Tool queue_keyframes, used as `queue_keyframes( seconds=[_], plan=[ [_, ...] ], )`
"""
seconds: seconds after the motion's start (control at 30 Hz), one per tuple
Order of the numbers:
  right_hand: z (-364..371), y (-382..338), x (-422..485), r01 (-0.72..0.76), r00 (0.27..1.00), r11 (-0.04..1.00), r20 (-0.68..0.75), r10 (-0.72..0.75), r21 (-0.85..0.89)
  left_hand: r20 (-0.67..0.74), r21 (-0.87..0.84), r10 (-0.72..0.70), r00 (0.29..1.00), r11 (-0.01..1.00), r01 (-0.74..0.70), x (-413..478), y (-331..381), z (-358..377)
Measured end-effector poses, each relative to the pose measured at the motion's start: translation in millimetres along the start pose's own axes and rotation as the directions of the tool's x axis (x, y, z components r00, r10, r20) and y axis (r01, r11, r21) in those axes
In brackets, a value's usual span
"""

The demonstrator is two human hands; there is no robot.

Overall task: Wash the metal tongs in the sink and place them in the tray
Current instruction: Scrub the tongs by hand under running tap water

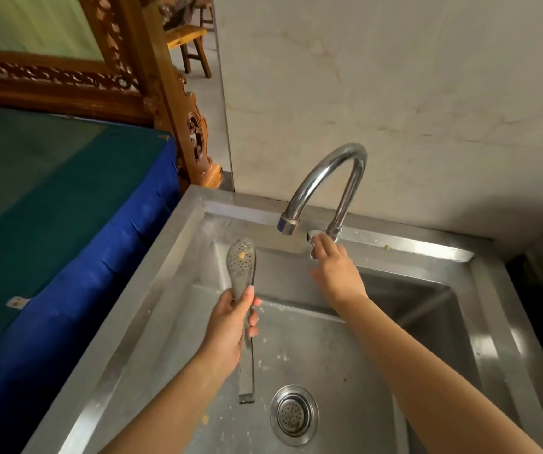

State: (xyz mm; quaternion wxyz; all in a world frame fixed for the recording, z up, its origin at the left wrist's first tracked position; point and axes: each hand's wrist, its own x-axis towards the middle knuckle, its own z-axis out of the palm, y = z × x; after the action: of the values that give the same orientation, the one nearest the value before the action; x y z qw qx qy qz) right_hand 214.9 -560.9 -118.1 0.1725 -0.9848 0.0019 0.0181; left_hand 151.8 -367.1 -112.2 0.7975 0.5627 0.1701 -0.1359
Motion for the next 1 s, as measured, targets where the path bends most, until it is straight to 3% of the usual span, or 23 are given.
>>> queue_keyframes(
  seconds=[0.13,0.23,0.47,0.67,1.0],
  plan=[
    [11,2,12,-0.014,0.996,0.991,-0.08,0.025,0.133,0.036,0.084,-0.021,0.999,0.996,0.018,3,-19,7],
    [11,3,19,0.033,0.991,0.999,-0.132,-0.033,-0.002,0.054,0.111,-0.025,0.998,0.994,0.019,3,-25,10],
    [10,3,19,0.067,0.992,0.96,-0.085,-0.093,-0.271,0.071,0.129,-0.015,0.997,0.992,0.005,0,-30,11],
    [6,3,16,0.111,0.993,0.936,-0.005,-0.12,-0.333,0.075,0.116,-0.018,0.997,0.993,0.009,-1,-31,6],
    [-7,-2,18,0.119,0.992,0.92,-0.003,-0.13,-0.372,0.078,0.088,-0.044,0.996,0.995,0.038,4,-31,-1]
  ],
)
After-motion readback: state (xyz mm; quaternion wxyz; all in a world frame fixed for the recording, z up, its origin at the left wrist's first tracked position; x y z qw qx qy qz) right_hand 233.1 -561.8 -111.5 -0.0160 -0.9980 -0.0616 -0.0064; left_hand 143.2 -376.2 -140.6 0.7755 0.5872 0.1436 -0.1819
